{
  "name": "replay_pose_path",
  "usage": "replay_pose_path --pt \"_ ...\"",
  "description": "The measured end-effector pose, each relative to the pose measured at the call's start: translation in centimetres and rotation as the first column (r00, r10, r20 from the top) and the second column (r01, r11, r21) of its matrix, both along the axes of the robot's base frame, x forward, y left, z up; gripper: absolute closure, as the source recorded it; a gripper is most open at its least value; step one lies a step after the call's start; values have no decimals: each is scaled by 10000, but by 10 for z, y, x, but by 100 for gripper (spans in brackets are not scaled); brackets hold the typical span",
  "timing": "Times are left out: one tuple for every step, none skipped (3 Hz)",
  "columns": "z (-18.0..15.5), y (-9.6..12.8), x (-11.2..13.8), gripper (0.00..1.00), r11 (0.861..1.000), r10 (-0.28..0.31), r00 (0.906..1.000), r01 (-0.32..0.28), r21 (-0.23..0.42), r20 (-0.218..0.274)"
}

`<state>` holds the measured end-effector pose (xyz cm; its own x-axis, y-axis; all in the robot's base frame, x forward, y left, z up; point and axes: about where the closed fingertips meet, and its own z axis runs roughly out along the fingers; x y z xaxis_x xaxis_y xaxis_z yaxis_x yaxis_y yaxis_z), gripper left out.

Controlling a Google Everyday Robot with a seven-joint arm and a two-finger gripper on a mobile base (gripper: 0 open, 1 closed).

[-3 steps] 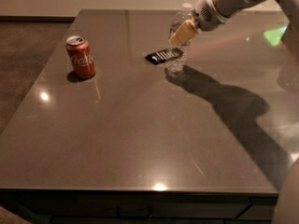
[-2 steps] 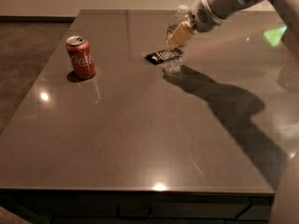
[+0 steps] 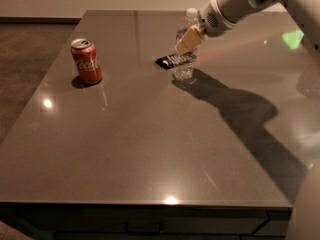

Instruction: Move water bottle near rxbar chocolate

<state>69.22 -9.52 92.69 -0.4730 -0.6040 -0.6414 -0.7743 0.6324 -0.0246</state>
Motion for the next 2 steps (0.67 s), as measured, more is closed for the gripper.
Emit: replay_pose_path --pt "9 -6 -4 0 9987 442 9990 -444 242 86" --pt "9 -6 -4 0 9987 443 9990 -445 242 84"
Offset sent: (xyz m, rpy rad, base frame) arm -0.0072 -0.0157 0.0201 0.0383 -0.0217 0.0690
